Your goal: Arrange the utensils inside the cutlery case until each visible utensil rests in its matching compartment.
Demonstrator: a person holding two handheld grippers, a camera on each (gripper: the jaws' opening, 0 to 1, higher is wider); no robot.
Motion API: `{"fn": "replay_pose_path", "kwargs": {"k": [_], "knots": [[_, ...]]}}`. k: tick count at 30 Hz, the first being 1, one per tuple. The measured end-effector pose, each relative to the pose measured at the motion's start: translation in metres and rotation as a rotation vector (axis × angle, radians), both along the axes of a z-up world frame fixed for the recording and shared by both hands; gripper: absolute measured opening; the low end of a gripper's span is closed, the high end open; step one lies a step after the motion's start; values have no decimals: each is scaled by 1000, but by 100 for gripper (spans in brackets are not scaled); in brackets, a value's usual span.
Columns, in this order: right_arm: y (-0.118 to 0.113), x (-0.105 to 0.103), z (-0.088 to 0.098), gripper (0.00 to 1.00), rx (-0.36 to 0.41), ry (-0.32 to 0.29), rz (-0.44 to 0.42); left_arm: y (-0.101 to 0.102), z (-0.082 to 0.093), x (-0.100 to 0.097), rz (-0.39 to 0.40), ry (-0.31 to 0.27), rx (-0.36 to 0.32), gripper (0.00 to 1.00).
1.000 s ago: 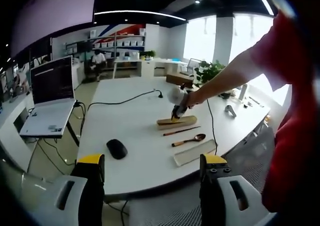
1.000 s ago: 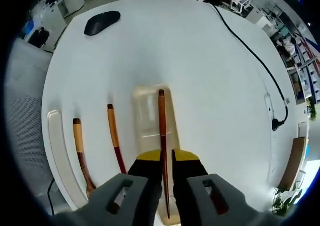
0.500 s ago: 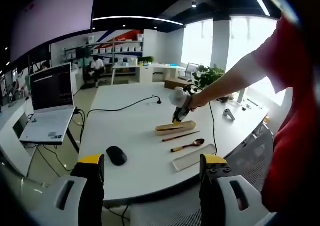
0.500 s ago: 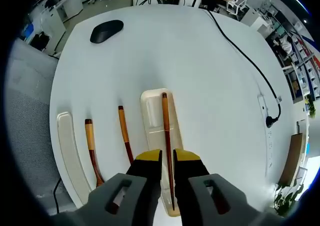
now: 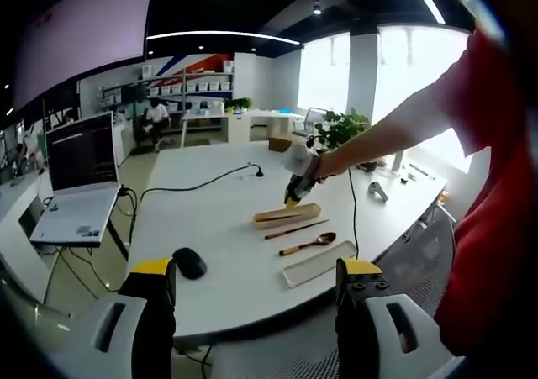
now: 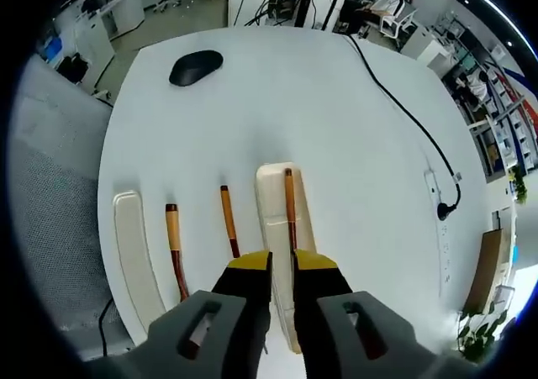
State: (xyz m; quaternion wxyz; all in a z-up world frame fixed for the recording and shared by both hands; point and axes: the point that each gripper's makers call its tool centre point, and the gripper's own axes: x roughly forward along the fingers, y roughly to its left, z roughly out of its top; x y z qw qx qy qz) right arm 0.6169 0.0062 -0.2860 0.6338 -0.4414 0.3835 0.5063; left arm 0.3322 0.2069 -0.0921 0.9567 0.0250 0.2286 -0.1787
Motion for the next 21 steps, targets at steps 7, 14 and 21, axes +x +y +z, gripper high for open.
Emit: {"fn": "replay_pose_path", "kwargs": {"k": [7,14,21], "knots": [[-6,-6,-2,6,8,8,-11,1,3,-2,1,-12,4,80],[-9,-9,-4,8,16,19,-18,3,2,-2,10,-14,0,80],[-13,-13,-13,9,15,40,-18,2,0,-1,11,-8,-1,80]]}}
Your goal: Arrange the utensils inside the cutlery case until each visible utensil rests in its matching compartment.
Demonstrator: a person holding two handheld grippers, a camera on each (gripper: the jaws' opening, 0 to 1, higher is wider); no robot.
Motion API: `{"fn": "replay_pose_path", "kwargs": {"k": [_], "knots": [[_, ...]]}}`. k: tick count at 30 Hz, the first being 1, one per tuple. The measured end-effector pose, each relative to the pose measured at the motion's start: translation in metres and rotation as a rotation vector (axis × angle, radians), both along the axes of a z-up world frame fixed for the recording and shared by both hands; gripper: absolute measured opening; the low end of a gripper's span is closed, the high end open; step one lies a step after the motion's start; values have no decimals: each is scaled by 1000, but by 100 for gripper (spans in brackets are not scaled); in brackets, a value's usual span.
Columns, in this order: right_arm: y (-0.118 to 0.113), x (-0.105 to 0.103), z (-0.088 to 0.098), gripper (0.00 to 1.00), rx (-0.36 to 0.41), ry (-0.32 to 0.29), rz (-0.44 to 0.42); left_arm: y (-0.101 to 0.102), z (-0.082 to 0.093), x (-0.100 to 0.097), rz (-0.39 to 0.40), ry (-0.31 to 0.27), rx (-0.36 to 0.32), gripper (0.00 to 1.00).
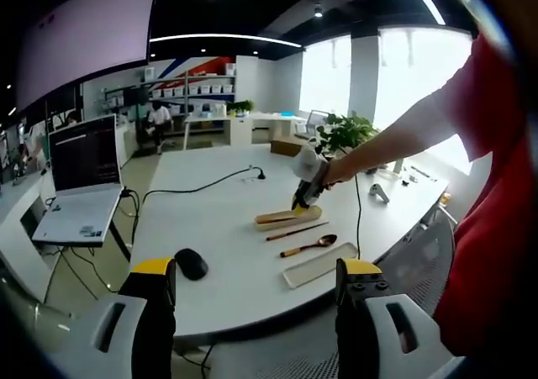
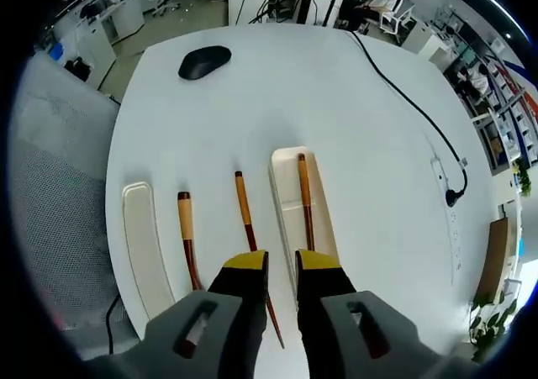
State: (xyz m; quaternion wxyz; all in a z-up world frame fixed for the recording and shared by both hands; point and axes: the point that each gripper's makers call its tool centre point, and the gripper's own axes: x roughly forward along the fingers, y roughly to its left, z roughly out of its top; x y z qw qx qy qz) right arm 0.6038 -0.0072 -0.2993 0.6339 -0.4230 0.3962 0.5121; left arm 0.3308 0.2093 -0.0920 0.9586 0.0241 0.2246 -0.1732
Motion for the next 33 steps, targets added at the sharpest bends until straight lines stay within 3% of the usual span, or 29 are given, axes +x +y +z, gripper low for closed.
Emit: {"fn": "replay_pose_path", "kwargs": {"k": [5,16,33], "knots": [[-1,-1,-10,8,-6,14,11,0,-1,2,0,4,2,80],[-2,-6,-14,8,-16,36,20,0,-3,7,0,6,-3,80],[6,-16,-45,9,-34,50,57,2,-4,12,-4,19,-8,81]]}}
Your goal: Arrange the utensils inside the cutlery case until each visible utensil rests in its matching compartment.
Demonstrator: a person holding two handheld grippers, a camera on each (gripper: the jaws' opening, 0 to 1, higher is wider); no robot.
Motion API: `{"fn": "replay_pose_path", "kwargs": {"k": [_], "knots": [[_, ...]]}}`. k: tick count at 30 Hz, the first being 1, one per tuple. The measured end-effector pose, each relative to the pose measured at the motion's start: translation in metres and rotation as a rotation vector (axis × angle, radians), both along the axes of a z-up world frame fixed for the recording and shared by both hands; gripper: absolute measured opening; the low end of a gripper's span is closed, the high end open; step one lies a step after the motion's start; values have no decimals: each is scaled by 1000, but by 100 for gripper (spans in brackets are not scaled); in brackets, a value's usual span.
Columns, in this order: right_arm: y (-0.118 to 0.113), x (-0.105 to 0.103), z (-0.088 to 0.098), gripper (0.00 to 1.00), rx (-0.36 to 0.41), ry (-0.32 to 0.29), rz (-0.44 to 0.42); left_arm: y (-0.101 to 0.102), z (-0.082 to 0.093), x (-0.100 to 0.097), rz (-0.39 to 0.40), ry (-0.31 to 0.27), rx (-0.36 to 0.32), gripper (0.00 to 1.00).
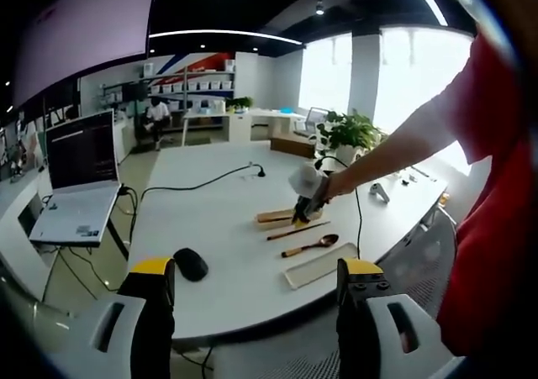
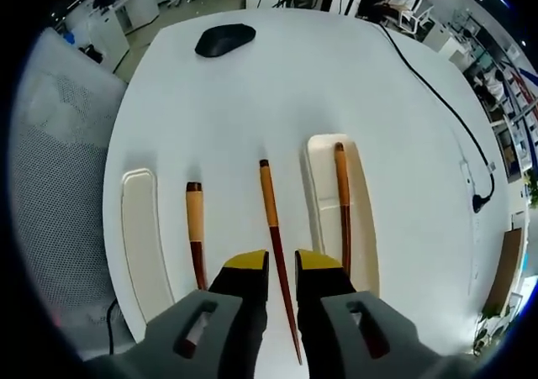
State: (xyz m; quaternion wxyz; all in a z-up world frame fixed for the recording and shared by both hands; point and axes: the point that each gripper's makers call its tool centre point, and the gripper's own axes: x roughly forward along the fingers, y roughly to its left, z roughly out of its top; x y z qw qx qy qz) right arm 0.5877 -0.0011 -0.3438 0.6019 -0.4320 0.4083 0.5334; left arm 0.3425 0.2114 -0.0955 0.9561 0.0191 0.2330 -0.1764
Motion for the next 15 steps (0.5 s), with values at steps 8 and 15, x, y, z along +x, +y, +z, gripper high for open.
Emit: {"fn": "replay_pose_path", "kwargs": {"k": [8,15], "knots": [[3,0,-1,9,-5,4,8,3,-5,-2,14,8,-4,81],[7,-4,-4,9,-11,9,19,5,-5,-2,23,7,-7,81]]}}
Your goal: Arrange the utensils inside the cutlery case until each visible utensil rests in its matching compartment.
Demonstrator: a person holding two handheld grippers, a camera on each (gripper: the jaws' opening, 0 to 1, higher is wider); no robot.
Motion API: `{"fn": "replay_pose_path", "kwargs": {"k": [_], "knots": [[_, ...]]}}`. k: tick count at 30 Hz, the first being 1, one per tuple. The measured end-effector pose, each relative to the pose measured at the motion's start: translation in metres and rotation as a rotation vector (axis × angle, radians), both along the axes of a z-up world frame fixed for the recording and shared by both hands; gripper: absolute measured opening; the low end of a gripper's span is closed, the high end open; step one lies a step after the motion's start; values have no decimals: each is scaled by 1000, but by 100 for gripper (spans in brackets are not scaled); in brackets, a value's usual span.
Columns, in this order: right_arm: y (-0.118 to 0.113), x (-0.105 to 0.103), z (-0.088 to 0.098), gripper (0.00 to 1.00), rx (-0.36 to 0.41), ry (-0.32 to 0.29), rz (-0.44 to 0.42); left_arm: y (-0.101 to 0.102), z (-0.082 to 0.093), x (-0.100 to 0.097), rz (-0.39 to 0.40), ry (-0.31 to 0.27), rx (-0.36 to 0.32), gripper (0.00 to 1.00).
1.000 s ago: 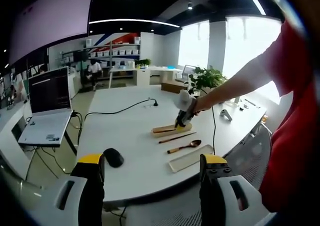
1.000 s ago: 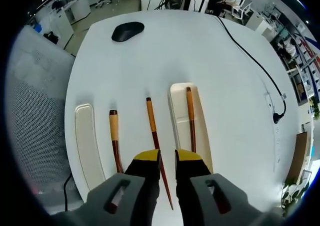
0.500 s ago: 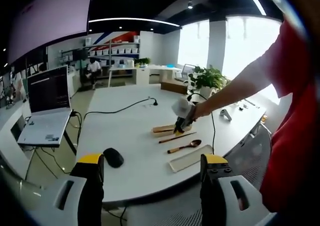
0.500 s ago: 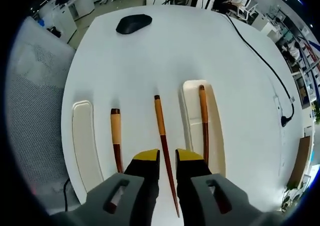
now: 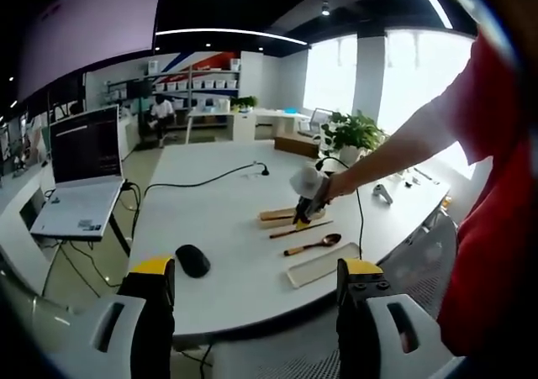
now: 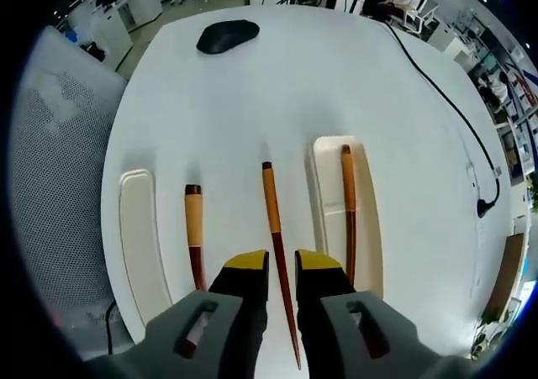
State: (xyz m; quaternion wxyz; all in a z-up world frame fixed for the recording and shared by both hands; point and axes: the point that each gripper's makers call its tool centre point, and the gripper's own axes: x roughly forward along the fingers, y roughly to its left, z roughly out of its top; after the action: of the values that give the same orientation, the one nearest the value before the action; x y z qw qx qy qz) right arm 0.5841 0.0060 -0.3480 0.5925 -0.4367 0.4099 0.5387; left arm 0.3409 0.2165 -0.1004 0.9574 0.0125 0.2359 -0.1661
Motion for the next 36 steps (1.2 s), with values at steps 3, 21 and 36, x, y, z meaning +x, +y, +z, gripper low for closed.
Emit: {"fn": "replay_pose_path", "kwargs": {"k": [3,21,36], "knots": [[0,-2,-3,9,-7,2,6,-1,-1,-1,2,3,0,81],[-1,-3,-10,8,-35,-3,13,4,-5,-9,25,12,-5,81],[0,-1,-16,9,-50,0,24,8,-8,-14,50,22,-6,81]]}}
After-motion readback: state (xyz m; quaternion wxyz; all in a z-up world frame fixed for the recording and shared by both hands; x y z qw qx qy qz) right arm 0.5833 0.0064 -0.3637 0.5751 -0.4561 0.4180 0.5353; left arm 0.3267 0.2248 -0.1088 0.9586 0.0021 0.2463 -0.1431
